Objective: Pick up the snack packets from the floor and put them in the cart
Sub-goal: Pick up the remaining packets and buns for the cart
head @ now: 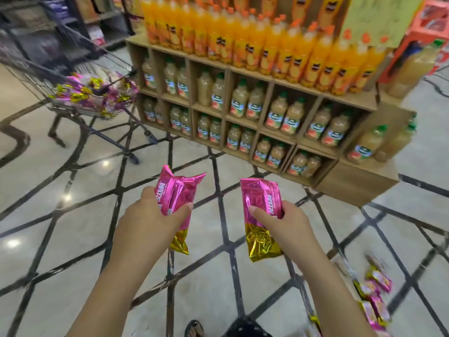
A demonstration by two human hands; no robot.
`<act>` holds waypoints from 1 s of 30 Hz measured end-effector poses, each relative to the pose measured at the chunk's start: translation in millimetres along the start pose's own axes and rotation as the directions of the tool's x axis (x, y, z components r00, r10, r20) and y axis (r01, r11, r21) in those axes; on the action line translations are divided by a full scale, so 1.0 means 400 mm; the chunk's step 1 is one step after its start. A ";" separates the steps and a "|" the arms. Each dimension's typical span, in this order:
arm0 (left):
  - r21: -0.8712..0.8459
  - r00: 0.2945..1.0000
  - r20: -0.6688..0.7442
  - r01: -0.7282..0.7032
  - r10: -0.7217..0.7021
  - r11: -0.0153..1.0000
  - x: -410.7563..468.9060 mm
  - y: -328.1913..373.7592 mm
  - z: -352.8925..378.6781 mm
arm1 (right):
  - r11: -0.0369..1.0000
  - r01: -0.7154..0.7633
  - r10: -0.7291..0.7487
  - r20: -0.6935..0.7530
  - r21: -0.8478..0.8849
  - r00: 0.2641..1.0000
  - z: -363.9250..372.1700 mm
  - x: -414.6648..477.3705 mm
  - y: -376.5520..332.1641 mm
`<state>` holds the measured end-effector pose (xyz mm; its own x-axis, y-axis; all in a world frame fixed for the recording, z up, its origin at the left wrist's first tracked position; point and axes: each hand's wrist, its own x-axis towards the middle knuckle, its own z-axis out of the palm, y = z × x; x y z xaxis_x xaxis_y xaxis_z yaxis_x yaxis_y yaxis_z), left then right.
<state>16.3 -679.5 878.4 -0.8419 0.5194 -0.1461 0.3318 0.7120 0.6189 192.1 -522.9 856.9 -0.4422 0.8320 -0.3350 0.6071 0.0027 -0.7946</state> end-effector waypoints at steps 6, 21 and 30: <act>0.019 0.997 0.009 0.076 -0.076 0.997 0.152 -0.016 0.018 | 0.996 0.005 0.002 0.080 -0.086 0.997 0.065 0.172 -0.061; -0.058 0.969 -0.134 0.200 -0.206 0.978 0.767 0.221 0.047 | 0.975 0.166 -0.133 0.207 -0.147 0.969 0.072 0.849 -0.415; -0.124 0.922 -0.217 0.300 -0.321 0.946 0.995 0.178 0.025 | 0.967 0.165 -0.102 0.296 -0.195 0.950 0.194 1.119 -0.556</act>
<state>-290.9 -417.5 856.6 -0.9751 0.1477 -0.1657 0.0085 0.7708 0.6370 -192.0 -194.1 844.4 -0.6775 0.6257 -0.3866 0.6427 0.2481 -0.7248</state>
